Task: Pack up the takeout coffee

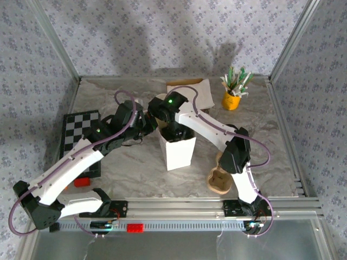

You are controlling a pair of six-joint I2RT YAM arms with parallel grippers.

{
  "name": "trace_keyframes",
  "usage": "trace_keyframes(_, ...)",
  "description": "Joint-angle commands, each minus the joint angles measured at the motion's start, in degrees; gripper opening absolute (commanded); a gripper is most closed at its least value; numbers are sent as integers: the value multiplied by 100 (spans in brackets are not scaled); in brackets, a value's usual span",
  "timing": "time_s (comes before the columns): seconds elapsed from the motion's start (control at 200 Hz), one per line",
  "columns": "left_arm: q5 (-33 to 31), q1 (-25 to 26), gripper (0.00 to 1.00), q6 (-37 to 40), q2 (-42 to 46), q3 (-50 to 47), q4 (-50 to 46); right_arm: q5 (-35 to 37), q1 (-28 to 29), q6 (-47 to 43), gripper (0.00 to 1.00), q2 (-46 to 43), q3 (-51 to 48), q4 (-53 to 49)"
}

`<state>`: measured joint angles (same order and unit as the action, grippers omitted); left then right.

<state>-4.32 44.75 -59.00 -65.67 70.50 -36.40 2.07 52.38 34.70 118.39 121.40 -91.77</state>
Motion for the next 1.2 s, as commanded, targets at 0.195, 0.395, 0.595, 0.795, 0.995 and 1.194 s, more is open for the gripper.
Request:
trace_keyframes(0.195,-17,-1,0,135,125,43,107,-81,-26,90,61,-336,-523,61)
trace_keyframes(0.395,9,-1,0,152,132,25,134,14,-35,298,61,-555,-932,462)
trace_keyframes(0.595,71,7,0,178,89,71,125,-93,-44,298,61,-607,-1172,791)
trace_keyframes(0.795,61,25,0,187,45,95,134,-245,-52,237,61,-641,-1292,1043)
trace_keyframes(0.995,18,24,0,205,28,93,102,-455,-65,179,61,-759,-1392,1265)
trace_keyframes(1.194,38,22,0,231,-24,130,90,-576,-96,186,61,-774,-1662,1526)
